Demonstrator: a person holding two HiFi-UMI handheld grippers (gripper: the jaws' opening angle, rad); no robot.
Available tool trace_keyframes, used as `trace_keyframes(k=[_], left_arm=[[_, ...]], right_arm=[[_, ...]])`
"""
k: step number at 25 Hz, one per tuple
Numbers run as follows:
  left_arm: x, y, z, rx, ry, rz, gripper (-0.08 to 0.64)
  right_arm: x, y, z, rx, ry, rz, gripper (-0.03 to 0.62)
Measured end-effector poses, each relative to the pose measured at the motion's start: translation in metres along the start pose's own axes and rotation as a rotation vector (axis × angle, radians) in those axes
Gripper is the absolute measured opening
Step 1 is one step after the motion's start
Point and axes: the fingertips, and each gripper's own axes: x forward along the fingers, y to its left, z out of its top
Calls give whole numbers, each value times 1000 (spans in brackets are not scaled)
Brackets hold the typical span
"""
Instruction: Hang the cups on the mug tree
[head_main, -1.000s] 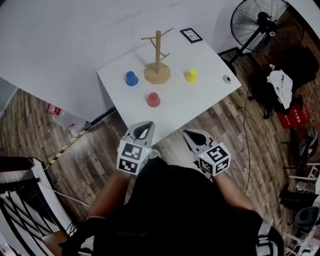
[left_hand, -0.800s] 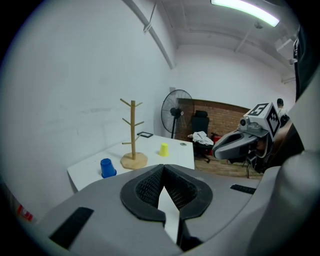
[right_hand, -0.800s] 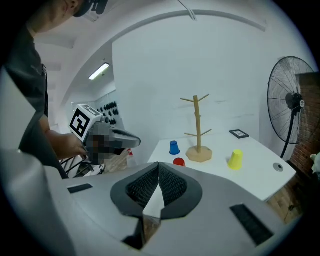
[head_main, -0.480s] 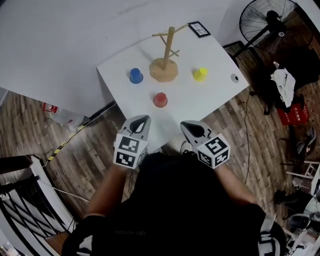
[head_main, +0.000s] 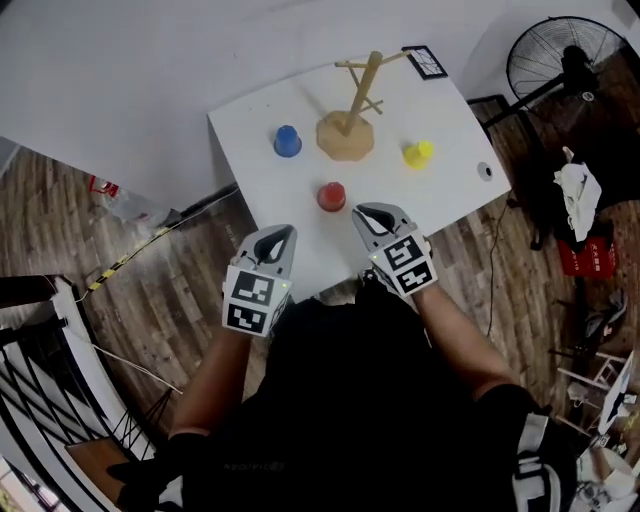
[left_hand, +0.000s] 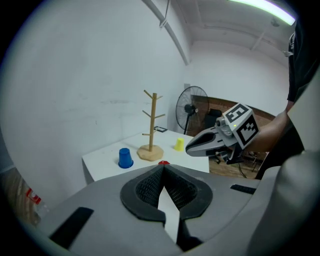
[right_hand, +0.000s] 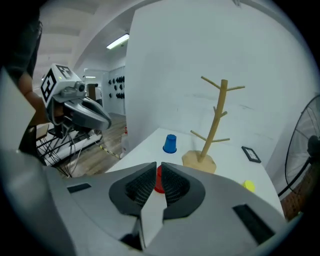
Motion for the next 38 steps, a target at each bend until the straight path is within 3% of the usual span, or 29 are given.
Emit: trace_keyframes(k=[3,11,21,30,38], left_arm=[[-2,3,-7,-38,13,65,12],[-6,0,-11,-164,37,223,12],[-17,-4,-13,-188,76,322,12],[-4,-6,-4,-172,72,309,12],[15,-4,8,-134,73,263,12]], right_arm=[[25,-10,-1,-43,22,38,42],[82,-16,-30,-90,159,204,228],[112,-12,-44,-78,228,315,238],[105,-13,-43,-92,217,349,224],[67,-30,-21,-43,103,324,224]])
